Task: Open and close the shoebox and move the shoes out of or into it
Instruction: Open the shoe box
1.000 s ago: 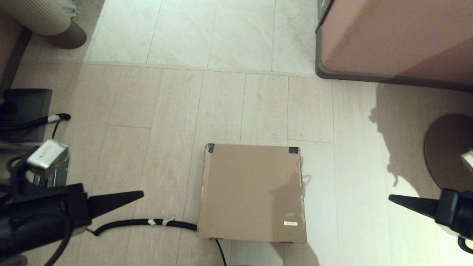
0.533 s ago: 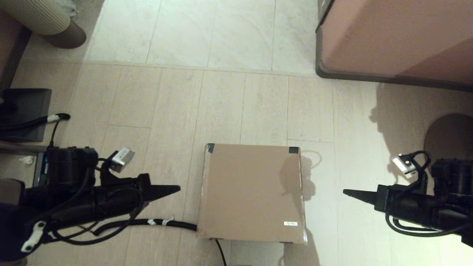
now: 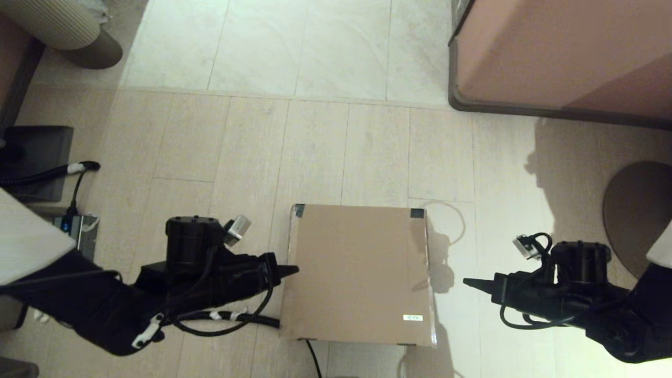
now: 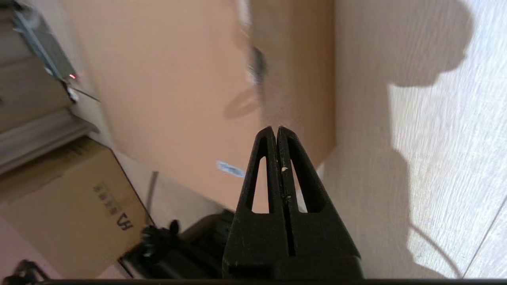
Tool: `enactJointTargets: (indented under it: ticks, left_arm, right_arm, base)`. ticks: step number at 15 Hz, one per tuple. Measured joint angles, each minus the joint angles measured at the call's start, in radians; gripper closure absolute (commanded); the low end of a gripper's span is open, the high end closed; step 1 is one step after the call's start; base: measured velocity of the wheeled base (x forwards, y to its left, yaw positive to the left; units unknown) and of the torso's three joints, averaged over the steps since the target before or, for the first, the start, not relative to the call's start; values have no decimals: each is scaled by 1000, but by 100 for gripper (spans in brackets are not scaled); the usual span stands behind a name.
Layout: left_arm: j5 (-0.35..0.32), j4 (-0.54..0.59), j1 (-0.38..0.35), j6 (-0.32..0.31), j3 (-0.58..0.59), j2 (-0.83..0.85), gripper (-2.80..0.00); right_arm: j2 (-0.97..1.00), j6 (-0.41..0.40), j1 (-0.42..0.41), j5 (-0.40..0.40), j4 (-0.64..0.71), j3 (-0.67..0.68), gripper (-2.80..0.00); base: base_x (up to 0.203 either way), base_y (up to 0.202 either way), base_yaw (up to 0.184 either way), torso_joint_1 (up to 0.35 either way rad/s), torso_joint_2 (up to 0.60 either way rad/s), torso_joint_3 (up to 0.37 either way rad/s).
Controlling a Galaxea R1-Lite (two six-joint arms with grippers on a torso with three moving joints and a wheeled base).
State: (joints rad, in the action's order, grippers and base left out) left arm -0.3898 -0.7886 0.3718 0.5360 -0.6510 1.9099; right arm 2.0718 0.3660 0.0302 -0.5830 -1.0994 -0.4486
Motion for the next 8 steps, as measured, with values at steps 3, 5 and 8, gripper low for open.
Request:
enactJointTargets:
  ticks: [3, 5, 8]
  left_arm:
    - [51, 4, -36, -28, -42, 51, 0]
    - [126, -6, -57, -80, -58, 87, 0]
    - [150, -21, -64, -86, -66, 121, 0]
  right_arm:
    - [133, -13, 6, 5, -119, -5, 0]
    - [229, -27, 9, 8, -249, 27, 0]
    - [343, -31, 43, 63, -411, 82, 0]
  base:
    - [0, 0, 0, 0, 0, 0]
    - [0, 0, 0, 0, 0, 0]
    - [0, 0, 0, 0, 0, 0]
